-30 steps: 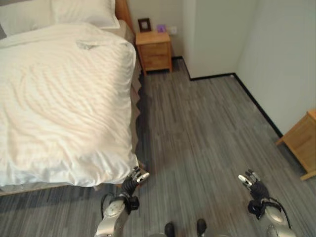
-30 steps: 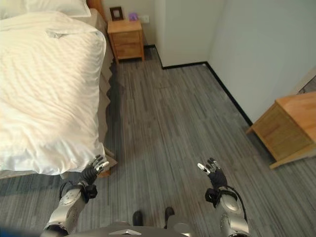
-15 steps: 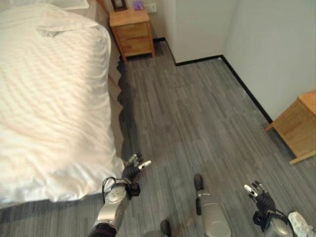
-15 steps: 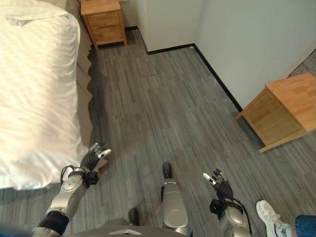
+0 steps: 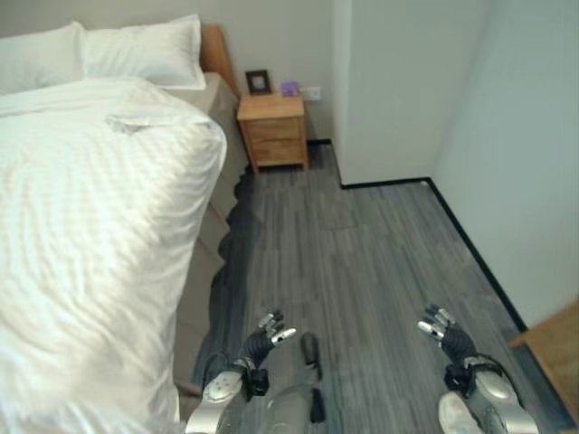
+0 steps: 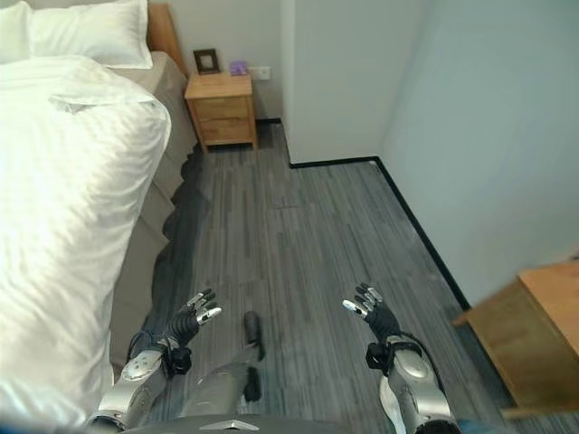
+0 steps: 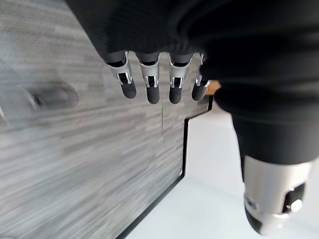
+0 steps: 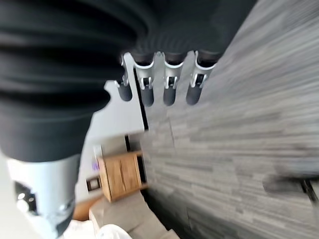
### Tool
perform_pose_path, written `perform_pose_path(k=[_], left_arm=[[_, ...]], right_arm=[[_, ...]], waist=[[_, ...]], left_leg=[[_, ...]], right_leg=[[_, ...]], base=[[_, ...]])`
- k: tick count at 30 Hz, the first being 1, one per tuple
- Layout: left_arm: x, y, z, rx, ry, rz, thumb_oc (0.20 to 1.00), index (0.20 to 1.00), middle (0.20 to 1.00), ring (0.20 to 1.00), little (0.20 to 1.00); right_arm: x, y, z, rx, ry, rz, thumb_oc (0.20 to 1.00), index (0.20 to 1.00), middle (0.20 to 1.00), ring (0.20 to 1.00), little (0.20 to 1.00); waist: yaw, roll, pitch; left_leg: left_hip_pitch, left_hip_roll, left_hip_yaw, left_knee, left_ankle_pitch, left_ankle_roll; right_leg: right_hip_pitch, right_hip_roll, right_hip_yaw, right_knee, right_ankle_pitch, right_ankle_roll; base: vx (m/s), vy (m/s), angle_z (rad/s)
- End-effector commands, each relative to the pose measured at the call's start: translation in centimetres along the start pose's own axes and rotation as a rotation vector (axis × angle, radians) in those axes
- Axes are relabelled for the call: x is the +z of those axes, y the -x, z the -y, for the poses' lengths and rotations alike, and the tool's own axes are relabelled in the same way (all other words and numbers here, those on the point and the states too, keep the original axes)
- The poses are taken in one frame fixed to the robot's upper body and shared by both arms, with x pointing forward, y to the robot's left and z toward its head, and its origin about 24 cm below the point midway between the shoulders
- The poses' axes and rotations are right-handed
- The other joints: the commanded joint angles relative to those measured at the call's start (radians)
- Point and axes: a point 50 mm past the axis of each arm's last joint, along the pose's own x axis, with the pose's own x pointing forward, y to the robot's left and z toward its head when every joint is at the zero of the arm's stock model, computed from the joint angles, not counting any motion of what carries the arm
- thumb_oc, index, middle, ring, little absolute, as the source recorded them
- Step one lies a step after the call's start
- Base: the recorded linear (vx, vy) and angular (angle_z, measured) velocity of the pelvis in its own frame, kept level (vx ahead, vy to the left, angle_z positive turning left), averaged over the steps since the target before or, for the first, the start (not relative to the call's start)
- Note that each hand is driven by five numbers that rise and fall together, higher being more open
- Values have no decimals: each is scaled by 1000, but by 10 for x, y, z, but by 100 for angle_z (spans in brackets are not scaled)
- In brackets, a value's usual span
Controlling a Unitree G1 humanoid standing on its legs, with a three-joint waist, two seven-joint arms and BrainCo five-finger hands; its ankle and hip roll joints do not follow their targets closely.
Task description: Making the bed.
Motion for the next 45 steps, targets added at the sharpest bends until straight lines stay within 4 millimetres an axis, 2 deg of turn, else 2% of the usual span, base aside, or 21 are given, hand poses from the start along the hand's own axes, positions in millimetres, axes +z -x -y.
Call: perform_pose_path(k=[1, 2, 4, 9, 11, 12, 15, 20, 23, 24, 25, 26, 28, 31, 32, 34, 35, 37, 38, 40, 45], left_arm=[[42, -17, 15, -88, -5, 160, 1000, 1000, 1000, 1000, 1000], [42, -17, 15, -88, -4, 160, 1000, 1000, 1000, 1000, 1000], [58, -29, 18, -71, 11, 201, 1000, 1000, 1000, 1000, 1000], [68, -32, 30, -138, 16, 228, 1000, 1000, 1000, 1000, 1000], [75, -37, 41, -184, -12, 247, 1000, 1000, 1000, 1000, 1000], [75, -37, 41, -184, -13, 247, 1000, 1000, 1000, 1000, 1000], [81, -42, 51, -230, -98, 257, 1000, 1000, 1000, 1000, 1000], [69, -41, 55, -257, -111, 219, 1000, 1000, 1000, 1000, 1000], [69, -40, 60, -268, -45, 214, 1000, 1000, 1000, 1000, 1000], [69, -39, 59, -271, -48, 210, 1000, 1000, 1000, 1000, 1000], [69, -40, 59, -268, -44, 210, 1000, 1000, 1000, 1000, 1000], [69, -40, 59, -268, -44, 210, 1000, 1000, 1000, 1000, 1000], [63, -44, 61, -276, -28, 184, 1000, 1000, 1000, 1000, 1000], [62, -45, 61, -278, -19, 179, 1000, 1000, 1000, 1000, 1000], [62, -43, 63, -290, -35, 185, 1000, 1000, 1000, 1000, 1000], [63, -43, 61, -286, -43, 191, 1000, 1000, 1000, 1000, 1000], [65, -38, 50, -258, -50, 211, 1000, 1000, 1000, 1000, 1000], [68, -35, 42, -238, -47, 227, 1000, 1000, 1000, 1000, 1000], [66, -31, 28, -214, -38, 226, 1000, 1000, 1000, 1000, 1000], [59, -27, 17, -175, -27, 208, 1000, 1000, 1000, 1000, 1000], [50, -17, -6, -84, 14, 198, 1000, 1000, 1000, 1000, 1000]], right_arm=[[28, -3, -24, 54, -29, 160, 1000, 1000, 1000, 1000, 1000], [28, -4, -24, 54, -29, 160, 1000, 1000, 1000, 1000, 1000], [27, -8, -44, 112, -113, 158, 1000, 1000, 1000, 1000, 1000], [21, 1, -32, 84, -94, 142, 1000, 1000, 1000, 1000, 1000], [19, 2, -29, 51, -126, 146, 1000, 1000, 1000, 1000, 1000], [19, 2, -29, 51, -126, 146, 1000, 1000, 1000, 1000, 1000], [17, 9, -25, 50, -150, 155, 1000, 1000, 1000, 1000, 1000], [17, 10, -15, -5, -176, 165, 1000, 1000, 1000, 1000, 1000], [35, 1, -13, -29, -340, 252, 1000, 1000, 1000, 1000, 1000], [45, -1, -5, -70, -339, 286, 1000, 1000, 1000, 1000, 1000], [49, 0, -1, -77, -341, 307, 1000, 1000, 1000, 1000, 1000], [49, 0, -1, -77, -341, 307, 1000, 1000, 1000, 1000, 1000], [47, 8, 20, -172, -277, 307, 1000, 1000, 1000, 1000, 1000], [47, 14, 30, -225, -267, 322, 1000, 1000, 1000, 1000, 1000], [46, 21, 35, -251, -181, 323, 1000, 1000, 1000, 1000, 1000], [48, 24, 37, -257, -129, 326, 1000, 1000, 1000, 1000, 1000], [51, 27, 36, -229, -37, 332, 1000, 1000, 1000, 1000, 1000], [54, 26, 32, -201, -19, 346, 1000, 1000, 1000, 1000, 1000], [52, 27, 26, -134, 25, 328, 1000, 1000, 1000, 1000, 1000], [49, 26, 20, -61, 42, 306, 1000, 1000, 1000, 1000, 1000], [46, 24, 2, 97, 103, 266, 1000, 1000, 1000, 1000, 1000]], waist=[[-18, -52, -4], [-17, -49, -6], [-78, -12, 49], [-158, -18, 63], [-200, -57, 59], [-199, -58, 59], [-236, -76, 38], [-239, -72, -1], [-231, -98, 29], [-237, -99, 46], [-254, -87, 39], [-254, -87, 39], [-268, -56, 21], [-280, -38, 11], [-271, -17, 4], [-280, -15, 3], [-296, -12, 25], [-294, -9, 38], [-306, -6, 45], [-315, 0, 38], [-275, -13, 36]], left_leg=[[157, 35, -50, -35, 108, 34], [153, 39, -49, -34, 108, 34], [334, 56, -58, -77, 55, 63], [462, 25, -147, -101, -8, 40], [528, 2, -235, -101, -89, 6], [527, 2, -234, -102, -87, 6], [558, 13, -374, -134, -118, -12], [525, 79, -447, -15, -68, -53], [330, 130, -343, 355, -5, -26], [303, 217, -162, 408, -2, -34], [351, 284, -12, 345, 0, -50], [351, 284, -12, 345, 0, -50], [386, 265, 199, 235, -47, -95], [404, 242, 269, 126, -50, -93], [434, 141, 139, -81, -28, -65], [445, 107, 88, -131, -29, -47], [460, 80, 36, -168, -26, -21], [465, 80, 33, -170, -22, -14], [458, 66, -47, -191, -7, -13], [461, 53, -104, -203, 2, -14], [461, 30, -167, -186, 2, -15]], right_leg=[[-178, -109, -43, 600, 557, 219], [-182, -106, -41, 600, 559, 219], [-421, -251, -167, 783, 463, 144], [-509, -217, -191, 485, 389, 124], [-499, -170, 3, 80, 395, 141], [-498, -170, 4, 76, 398, 141], [-539, -136, 300, 12, 454, 202], [-474, -113, 292, 18, 398, 175], [-390, -150, 183, -32, 399, 126], [-363, -168, 98, -50, 390, 103], [-344, -175, 31, -64, 374, 98], [-344, -175, 31, -64, 374, 98], [-288, -203, -127, -77, 319, 93], [-292, -217, -211, -55, 309, 101], [-319, -239, -278, -16, 311, 116], [-347, -262, -295, 53, 327, 128], [-420, -279, -226, 206, 417, 166], [-448, -276, -176, 257, 418, 171], [-467, -191, 1, 261, 395, 165], [-446, -107, 112, 161, 338, 144], [-406, -90, 124, 38, 321, 121]], base=[[413, 121, -77], [761, 309, -60], [504, 250, 15], [541, -86, 59], [702, -247, 99], [365, -128, 43], [480, -266, 111], [338, -351, 119], [134, -397, 90], [112, -340, 127], [93, -243, 95], [190, -110, 162], [116, -35, 186], [-53, 78, 153], [-103, 179, 211], [-43, 178, 133], [-23, 148, 94], [-59, 96, 92], [-49, 61, 81], [20, 29, 76], [25, -30, 68]])
